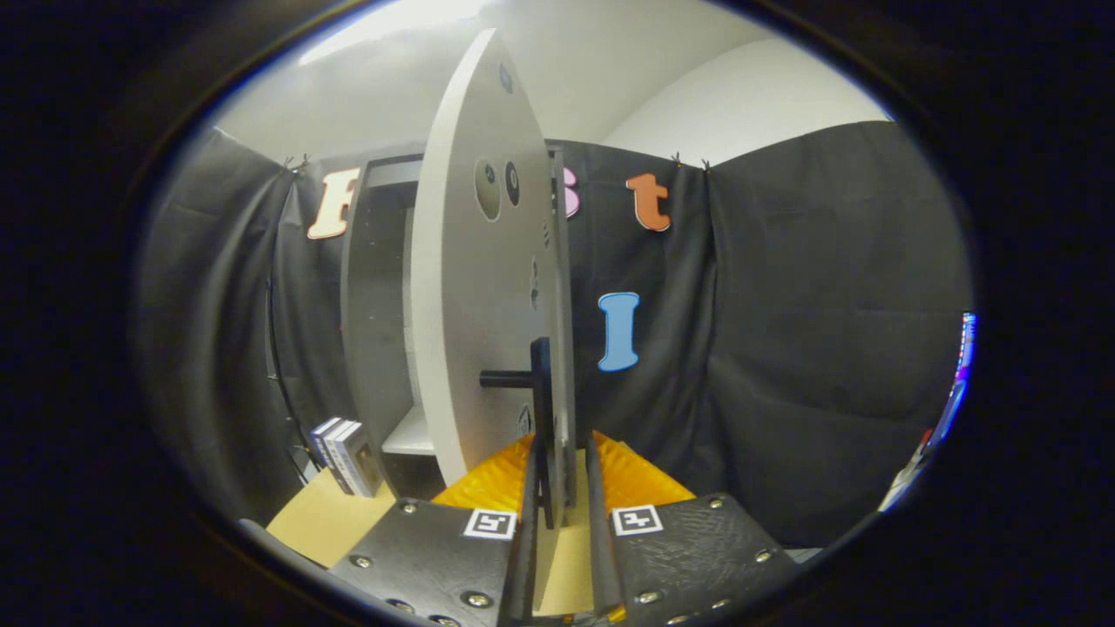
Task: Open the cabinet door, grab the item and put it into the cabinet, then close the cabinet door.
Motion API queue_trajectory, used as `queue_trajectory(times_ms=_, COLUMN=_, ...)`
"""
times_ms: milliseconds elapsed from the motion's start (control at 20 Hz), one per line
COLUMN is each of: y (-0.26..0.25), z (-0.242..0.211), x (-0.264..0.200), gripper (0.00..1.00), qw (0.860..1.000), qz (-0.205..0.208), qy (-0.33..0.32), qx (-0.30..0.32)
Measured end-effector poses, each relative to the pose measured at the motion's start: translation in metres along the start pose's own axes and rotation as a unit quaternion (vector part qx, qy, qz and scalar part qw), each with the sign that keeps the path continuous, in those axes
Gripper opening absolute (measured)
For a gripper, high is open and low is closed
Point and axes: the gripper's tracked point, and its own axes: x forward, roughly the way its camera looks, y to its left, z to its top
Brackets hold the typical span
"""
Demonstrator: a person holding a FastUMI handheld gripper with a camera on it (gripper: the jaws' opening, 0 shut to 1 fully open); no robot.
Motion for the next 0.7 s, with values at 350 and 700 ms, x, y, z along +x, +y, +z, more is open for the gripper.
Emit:
queue_trajectory(times_ms=350, y=-0.07, z=0.006, x=0.011, gripper=0.24, qw=1.0, qz=0.012, qy=-0.001, qx=0.02)
queue_trajectory(times_ms=700, y=-0.095, z=0.005, x=0.021, gripper=0.24, qw=0.999, qz=0.033, qy=0.001, qx=0.024)
